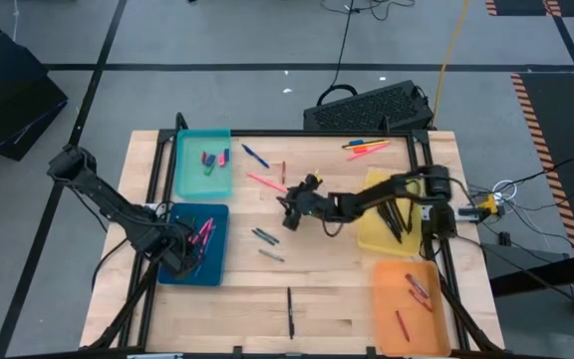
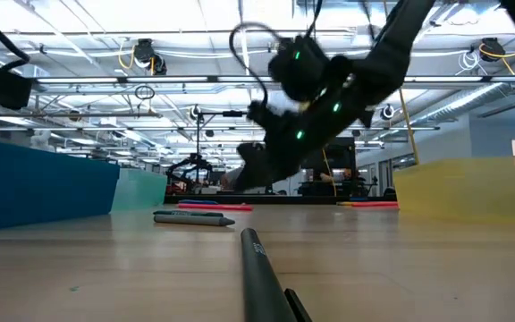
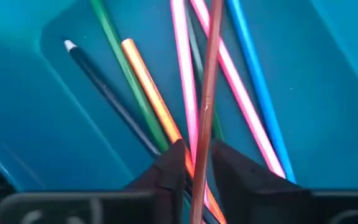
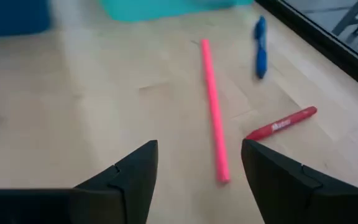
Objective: Sort crayons/erasers/pens/pencils in bins
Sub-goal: Put the brown colored pencil into the blue bin, then put the pink colored pencil into the blue bin
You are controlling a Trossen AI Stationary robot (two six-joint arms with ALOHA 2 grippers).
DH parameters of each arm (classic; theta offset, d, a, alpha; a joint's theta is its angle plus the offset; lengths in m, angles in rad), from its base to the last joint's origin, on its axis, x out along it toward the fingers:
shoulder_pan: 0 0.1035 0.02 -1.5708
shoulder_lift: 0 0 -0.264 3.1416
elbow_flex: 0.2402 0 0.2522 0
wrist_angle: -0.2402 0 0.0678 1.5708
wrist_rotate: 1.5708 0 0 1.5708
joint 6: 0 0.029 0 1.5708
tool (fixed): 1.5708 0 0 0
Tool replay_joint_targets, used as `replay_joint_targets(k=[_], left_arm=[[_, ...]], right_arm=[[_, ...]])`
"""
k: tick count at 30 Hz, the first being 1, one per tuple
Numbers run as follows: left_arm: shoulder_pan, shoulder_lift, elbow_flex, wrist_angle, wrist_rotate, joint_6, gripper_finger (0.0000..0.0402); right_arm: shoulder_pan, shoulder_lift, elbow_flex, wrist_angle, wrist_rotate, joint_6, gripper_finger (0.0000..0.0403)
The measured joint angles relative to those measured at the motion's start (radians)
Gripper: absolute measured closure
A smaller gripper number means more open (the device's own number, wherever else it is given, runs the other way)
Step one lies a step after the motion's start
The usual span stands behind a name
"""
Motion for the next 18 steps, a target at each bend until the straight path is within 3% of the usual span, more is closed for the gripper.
replay_joint_targets(k=[4,9,13,18], left_arm=[[0.002,-0.004,0.009,-0.001,-0.017,0.07,0.0263],[0.034,-0.035,0.064,-0.043,-0.08,0.218,0.0195],[0.044,-0.075,0.162,-0.083,-0.278,0.368,0.0179],[0.056,-0.128,0.244,-0.037,-0.55,0.649,0.0177]], right_arm=[[-0.068,0.081,0.002,0.137,-0.058,-0.014,0.0193],[-0.127,0.148,0.004,0.179,-0.157,0.041,0.0209],[-0.135,0.167,0.005,0.179,-0.186,0.024,0.0231],[-0.117,0.168,0.005,0.153,-0.201,-0.028,0.0287]])
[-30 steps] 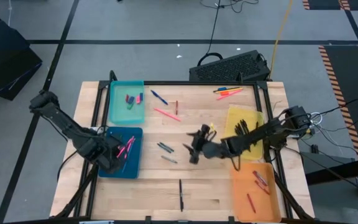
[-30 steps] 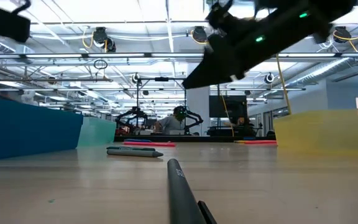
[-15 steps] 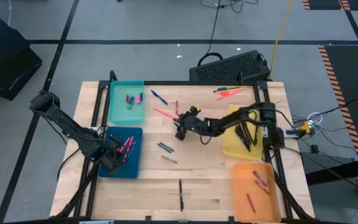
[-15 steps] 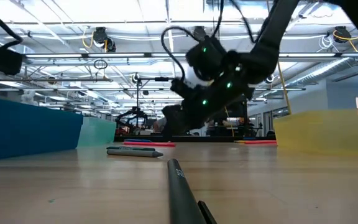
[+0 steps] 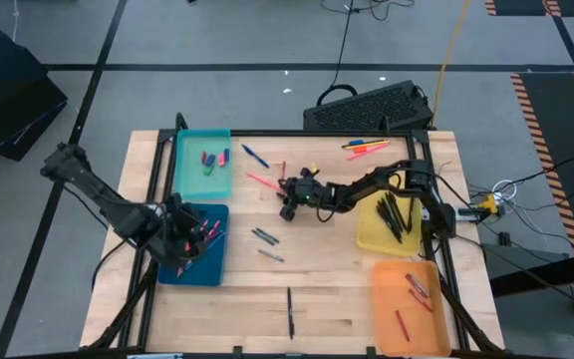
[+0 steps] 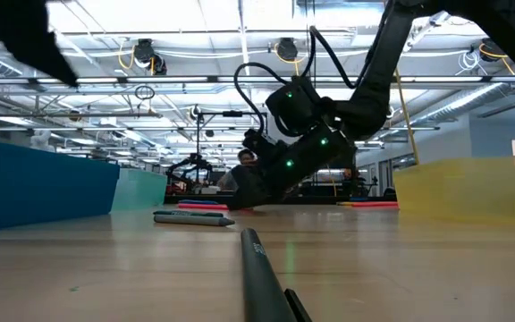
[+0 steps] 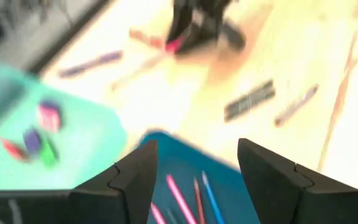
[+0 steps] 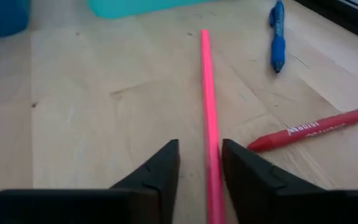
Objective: Sort crayons/erasers/pens/pencils in bins
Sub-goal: Put the pink colored pencil into the blue bin
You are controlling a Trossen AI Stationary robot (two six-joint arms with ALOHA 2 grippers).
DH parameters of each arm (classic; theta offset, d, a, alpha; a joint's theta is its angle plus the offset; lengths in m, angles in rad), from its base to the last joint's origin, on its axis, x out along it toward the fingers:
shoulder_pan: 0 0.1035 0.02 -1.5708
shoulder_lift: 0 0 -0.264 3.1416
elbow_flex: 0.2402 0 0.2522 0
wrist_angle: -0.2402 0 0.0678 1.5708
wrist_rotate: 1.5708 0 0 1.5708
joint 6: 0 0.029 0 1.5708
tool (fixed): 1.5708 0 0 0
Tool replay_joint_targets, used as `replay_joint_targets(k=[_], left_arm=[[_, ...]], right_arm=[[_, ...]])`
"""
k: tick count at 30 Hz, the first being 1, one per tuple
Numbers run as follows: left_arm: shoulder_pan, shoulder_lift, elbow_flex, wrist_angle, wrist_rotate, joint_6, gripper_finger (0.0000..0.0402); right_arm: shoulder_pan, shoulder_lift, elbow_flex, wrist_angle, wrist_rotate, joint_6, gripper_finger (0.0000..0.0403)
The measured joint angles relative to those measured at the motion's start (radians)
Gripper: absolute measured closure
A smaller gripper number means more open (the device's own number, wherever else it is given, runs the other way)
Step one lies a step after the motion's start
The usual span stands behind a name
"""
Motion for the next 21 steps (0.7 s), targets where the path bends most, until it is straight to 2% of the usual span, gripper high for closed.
replay_joint_targets(k=[5,8,14,21], left_arm=[[0.057,-0.043,0.002,0.178,-0.053,0.279,0.0177],[0.088,-0.053,-0.018,0.319,-0.029,0.459,0.0177],[0.185,-0.009,-0.06,0.508,0.151,0.697,0.0176],[0.376,0.197,-0.033,0.54,0.249,0.887,0.0176]], right_arm=[[0.016,0.001,-0.001,-0.025,0.0,-0.014,0.0356],[0.023,0.002,-0.002,-0.047,0.001,-0.004,0.0388],[0.068,-0.011,-0.002,-0.101,0.024,0.02,0.0383],[0.168,-0.113,-0.007,-0.169,0.013,0.01,0.0389]])
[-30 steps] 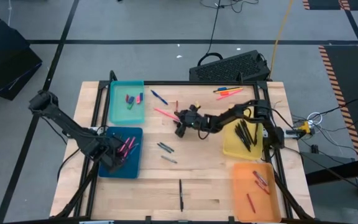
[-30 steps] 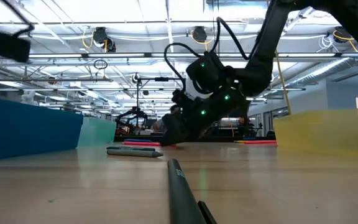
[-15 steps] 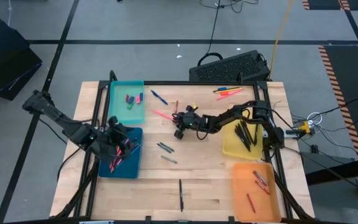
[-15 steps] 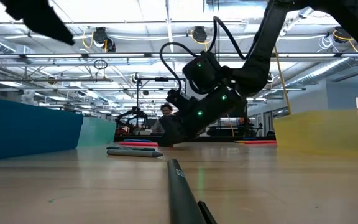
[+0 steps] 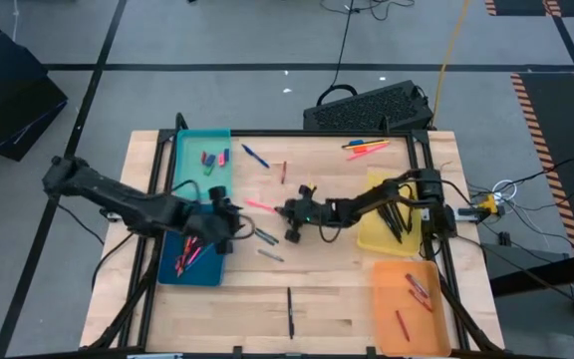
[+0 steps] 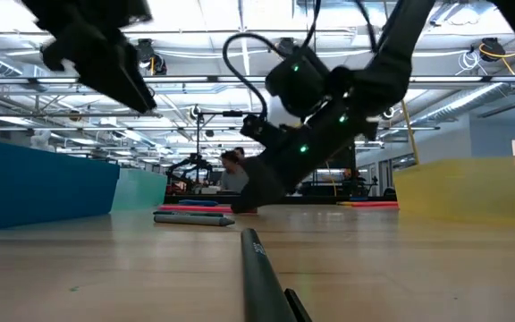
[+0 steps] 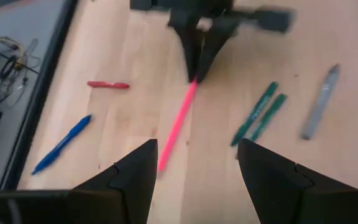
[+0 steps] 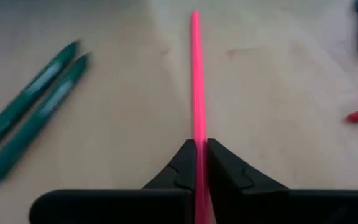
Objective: Sort crayons/erasers/pens/pencils in bins
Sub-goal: Put the pink colored pencil into the blue bin
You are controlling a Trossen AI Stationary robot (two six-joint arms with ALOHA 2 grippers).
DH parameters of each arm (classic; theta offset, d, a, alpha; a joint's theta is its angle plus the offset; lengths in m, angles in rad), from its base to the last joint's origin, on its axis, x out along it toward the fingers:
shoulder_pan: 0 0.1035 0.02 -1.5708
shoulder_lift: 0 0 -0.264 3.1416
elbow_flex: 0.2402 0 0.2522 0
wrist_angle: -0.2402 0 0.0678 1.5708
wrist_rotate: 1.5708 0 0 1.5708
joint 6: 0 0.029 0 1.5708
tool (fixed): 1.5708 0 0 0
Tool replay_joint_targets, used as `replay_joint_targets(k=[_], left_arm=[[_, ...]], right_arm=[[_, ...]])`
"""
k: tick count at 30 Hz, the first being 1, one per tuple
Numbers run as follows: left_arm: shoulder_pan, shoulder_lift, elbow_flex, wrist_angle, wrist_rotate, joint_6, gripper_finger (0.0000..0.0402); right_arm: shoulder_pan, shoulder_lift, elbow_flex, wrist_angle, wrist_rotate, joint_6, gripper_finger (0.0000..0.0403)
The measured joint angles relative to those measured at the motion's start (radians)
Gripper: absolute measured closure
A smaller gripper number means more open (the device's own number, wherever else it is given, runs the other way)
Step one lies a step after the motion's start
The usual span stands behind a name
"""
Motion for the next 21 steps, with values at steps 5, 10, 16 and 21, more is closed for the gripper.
replay_joint_targets(k=[5,10,16,21], left_arm=[[0.152,0.124,0.009,0.136,0.183,0.174,0.0176],[0.253,0.222,0.01,0.268,0.313,0.311,0.0176],[0.305,0.278,0.028,0.267,0.394,0.369,0.0177],[0.322,0.293,0.065,0.23,0.398,0.322,0.0223]], right_arm=[[0.055,-0.101,-0.001,-0.061,0.037,-0.029,0.0389],[0.087,-0.175,-0.002,-0.103,0.06,-0.048,0.0389],[0.116,-0.224,0.0,-0.125,0.112,-0.058,0.0389],[0.121,-0.233,0.001,-0.122,0.111,-0.057,0.0389]])
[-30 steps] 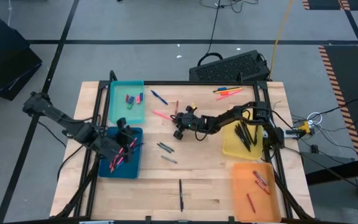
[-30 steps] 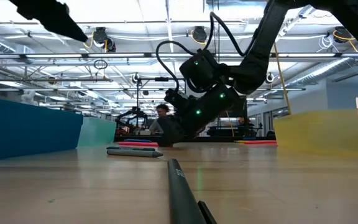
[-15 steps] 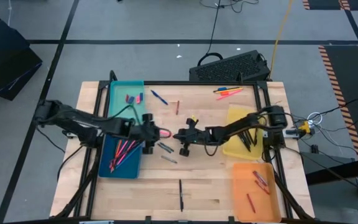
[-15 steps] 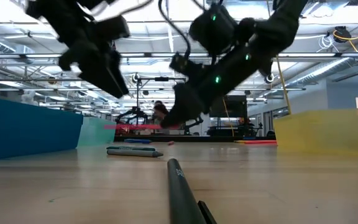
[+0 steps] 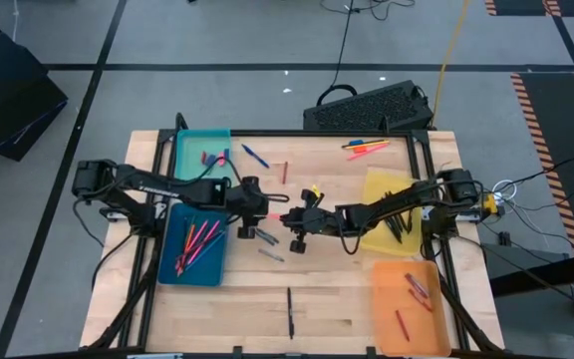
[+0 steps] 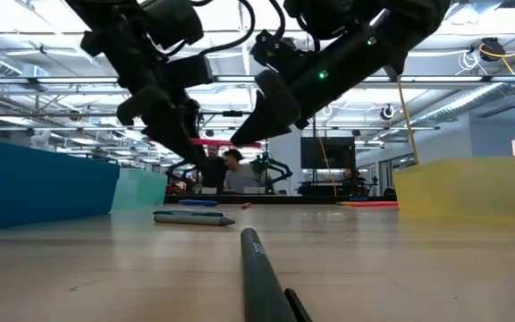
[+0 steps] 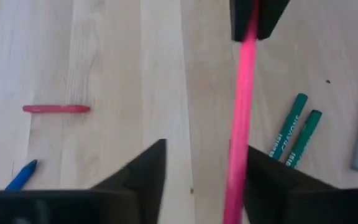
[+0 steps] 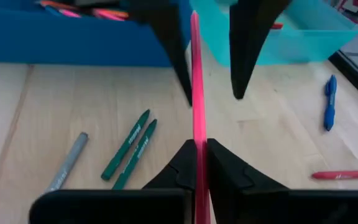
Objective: Sort crayons/erasers/pens/pencils in bins
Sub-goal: Put the pink colored pencil into the blue bin
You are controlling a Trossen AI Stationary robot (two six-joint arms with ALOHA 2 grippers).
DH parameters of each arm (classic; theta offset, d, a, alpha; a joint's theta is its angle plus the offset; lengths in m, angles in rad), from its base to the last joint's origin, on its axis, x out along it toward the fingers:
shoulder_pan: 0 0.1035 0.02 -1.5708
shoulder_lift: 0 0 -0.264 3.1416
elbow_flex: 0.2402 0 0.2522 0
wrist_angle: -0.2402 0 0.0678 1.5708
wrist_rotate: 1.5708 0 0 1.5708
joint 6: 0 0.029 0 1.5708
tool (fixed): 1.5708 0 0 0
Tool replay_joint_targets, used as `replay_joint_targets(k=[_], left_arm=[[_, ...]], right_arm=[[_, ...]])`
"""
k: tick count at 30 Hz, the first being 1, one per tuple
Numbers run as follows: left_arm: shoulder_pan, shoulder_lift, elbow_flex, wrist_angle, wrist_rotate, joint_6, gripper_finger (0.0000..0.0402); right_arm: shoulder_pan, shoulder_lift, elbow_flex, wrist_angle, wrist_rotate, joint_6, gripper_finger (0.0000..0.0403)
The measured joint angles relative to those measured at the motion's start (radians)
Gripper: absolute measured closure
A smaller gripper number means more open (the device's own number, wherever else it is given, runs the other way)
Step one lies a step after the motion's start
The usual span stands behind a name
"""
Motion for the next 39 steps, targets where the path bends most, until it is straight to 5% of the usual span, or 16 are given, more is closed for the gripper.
replay_joint_targets(k=[6,10,17,23,30,39], left_arm=[[0.0,0.0,0.031,-0.029,0.017,0.011,0.0372],[-0.009,0.0,0.057,-0.067,0.005,-0.015,0.0375],[-0.112,-0.007,0.218,-0.343,-0.138,-0.125,0.0382],[-0.234,-0.008,0.355,-0.761,-0.151,-0.478,0.0377],[-0.432,-0.079,0.392,-1.144,-0.124,-1.02,0.0382],[-0.683,-0.207,0.281,-1.197,-0.123,-1.565,0.0382]], right_arm=[[-0.002,0.0,0.0,-0.014,0.02,0.015,0.0388],[-0.002,-0.001,0.0,-0.011,0.037,0.04,0.0361],[0.017,-0.037,0.001,-0.024,0.029,0.041,0.0251],[0.083,-0.151,0.001,-0.057,0.084,-0.042,0.0182],[0.163,-0.222,0.001,-0.151,0.19,-0.008,0.0166],[0.199,-0.22,0.001,-0.277,0.161,0.128,0.0155]])
